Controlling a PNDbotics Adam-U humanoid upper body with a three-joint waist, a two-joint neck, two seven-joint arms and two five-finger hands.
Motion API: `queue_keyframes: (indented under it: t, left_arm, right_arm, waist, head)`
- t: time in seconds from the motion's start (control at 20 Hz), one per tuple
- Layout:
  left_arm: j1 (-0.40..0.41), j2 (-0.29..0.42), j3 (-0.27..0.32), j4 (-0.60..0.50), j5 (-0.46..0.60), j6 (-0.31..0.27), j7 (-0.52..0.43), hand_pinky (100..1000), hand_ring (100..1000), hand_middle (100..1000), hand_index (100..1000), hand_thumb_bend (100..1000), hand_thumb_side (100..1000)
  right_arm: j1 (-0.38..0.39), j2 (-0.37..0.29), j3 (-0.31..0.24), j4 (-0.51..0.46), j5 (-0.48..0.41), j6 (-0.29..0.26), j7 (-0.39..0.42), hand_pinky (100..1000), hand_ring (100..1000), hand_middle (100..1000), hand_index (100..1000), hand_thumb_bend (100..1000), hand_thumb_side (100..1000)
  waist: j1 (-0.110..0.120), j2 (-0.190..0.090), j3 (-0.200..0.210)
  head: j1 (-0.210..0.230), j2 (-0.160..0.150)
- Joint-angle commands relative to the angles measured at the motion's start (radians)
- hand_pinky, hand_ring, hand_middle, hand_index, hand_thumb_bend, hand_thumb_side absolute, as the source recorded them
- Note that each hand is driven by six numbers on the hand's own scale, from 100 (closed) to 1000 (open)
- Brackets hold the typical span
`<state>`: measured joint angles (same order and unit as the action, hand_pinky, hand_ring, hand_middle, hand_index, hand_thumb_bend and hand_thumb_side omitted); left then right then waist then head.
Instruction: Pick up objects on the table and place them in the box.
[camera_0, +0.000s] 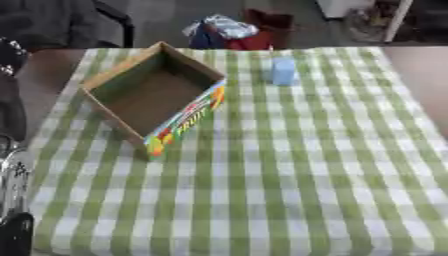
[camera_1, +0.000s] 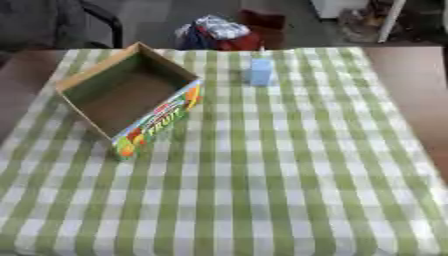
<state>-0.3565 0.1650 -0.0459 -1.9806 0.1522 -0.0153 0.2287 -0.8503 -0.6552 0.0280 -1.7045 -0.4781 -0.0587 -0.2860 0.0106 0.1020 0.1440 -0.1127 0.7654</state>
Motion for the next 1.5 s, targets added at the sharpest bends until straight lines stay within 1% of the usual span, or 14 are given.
queue_keyframes:
  t: [0.05, 0.15, 0.25, 0.45, 0.7, 1.1, 1.15, 1.25, 1.5]
  left_arm:
    - [-0.031, 0.001, -0.009, -0.019, 0.01, -0.001, -0.012, 635, 673, 641, 834, 146, 687]
    - [-0.04, -0.003, -0.015, -0.019, 0.013, -0.001, -0.019, 635, 673, 641, 834, 141, 693]
    - [-0.044, -0.006, -0.018, -0.019, 0.015, 0.0, -0.023, 635, 674, 641, 834, 146, 687]
    - [-0.051, -0.01, -0.024, -0.019, 0.018, 0.002, -0.029, 635, 674, 641, 834, 147, 687]
    - [-0.054, -0.014, -0.027, -0.019, 0.02, 0.003, -0.034, 634, 674, 641, 834, 146, 687]
    - [-0.056, -0.016, -0.03, -0.019, 0.021, 0.005, -0.038, 634, 675, 640, 835, 148, 687]
    - [-0.056, -0.016, -0.03, -0.019, 0.021, 0.005, -0.038, 633, 675, 640, 835, 148, 687]
    - [-0.056, -0.015, -0.03, -0.019, 0.021, 0.006, -0.038, 633, 675, 640, 835, 149, 687]
    - [-0.056, -0.015, -0.031, -0.019, 0.022, 0.007, -0.039, 633, 675, 640, 835, 149, 687]
  right_arm:
    - [-0.066, 0.0, 0.052, 0.069, -0.046, 0.046, -0.023, 627, 795, 850, 881, 100, 386]
    - [-0.084, 0.009, 0.086, 0.117, -0.062, 0.075, -0.031, 627, 799, 853, 888, 100, 380]
    - [-0.089, 0.017, 0.107, 0.164, -0.06, 0.104, -0.021, 627, 801, 853, 889, 100, 369]
    - [-0.092, 0.035, 0.152, 0.258, -0.012, 0.162, 0.03, 635, 822, 868, 912, 100, 358]
    - [-0.113, 0.06, 0.144, 0.388, 0.067, 0.242, 0.109, 641, 834, 871, 925, 100, 349]
    - [-0.163, 0.091, 0.126, 0.607, 0.201, 0.376, 0.244, 674, 875, 889, 947, 100, 345]
    - [-0.17, 0.095, 0.123, 0.633, 0.218, 0.384, 0.26, 677, 879, 892, 949, 100, 345]
    - [-0.178, 0.103, 0.117, 0.684, 0.249, 0.376, 0.292, 680, 880, 892, 950, 100, 343]
    - [-0.19, 0.114, 0.108, 0.805, 0.323, 0.31, 0.366, 688, 883, 892, 954, 100, 333]
  waist:
    - [-0.003, -0.002, 0.012]
    - [-0.004, 0.004, 0.026]
    - [-0.004, 0.007, 0.035]
    - [-0.005, 0.011, 0.049]
    - [-0.004, 0.012, 0.061]
    - [-0.001, 0.014, 0.067]
    - [0.0, 0.014, 0.068]
    - [0.002, 0.015, 0.068]
    - [0.006, 0.017, 0.068]
  head:
    - [-0.022, 0.005]
    - [-0.038, 0.005]
    - [-0.048, 0.005]
    - [-0.061, 0.005]
    - [-0.069, 0.005]
    - [-0.075, 0.005]
    - [-0.076, 0.005]
    - [-0.077, 0.005]
    - [-0.081, 0.005]
